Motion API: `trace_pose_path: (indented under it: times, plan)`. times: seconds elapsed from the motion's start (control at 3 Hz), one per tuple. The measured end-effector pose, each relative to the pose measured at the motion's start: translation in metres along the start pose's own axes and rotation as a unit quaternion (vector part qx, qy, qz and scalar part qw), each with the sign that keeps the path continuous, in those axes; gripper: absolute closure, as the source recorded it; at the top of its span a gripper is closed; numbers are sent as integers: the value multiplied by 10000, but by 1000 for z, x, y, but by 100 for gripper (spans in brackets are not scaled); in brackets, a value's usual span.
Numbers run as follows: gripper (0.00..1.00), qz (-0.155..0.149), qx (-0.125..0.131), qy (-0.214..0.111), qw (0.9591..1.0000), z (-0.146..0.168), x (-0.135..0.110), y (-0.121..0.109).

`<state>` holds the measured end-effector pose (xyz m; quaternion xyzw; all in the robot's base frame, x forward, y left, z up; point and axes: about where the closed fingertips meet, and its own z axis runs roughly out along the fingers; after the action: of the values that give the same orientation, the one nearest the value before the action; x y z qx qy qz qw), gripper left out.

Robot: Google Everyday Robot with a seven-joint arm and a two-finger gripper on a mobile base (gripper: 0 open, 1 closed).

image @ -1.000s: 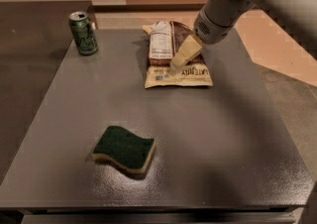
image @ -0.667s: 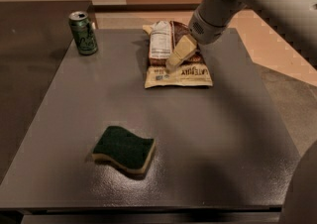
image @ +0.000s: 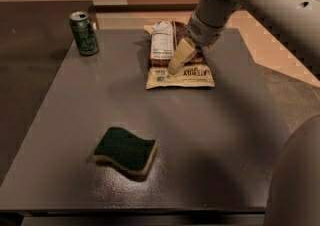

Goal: Move brown chip bag near sponge

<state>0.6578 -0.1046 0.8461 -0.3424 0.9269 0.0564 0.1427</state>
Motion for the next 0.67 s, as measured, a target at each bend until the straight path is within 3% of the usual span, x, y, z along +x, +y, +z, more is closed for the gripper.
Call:
trace_pose_path:
  times: [0.67]
  plan:
    - [64,-3,-91,160,9998,-2,16,4]
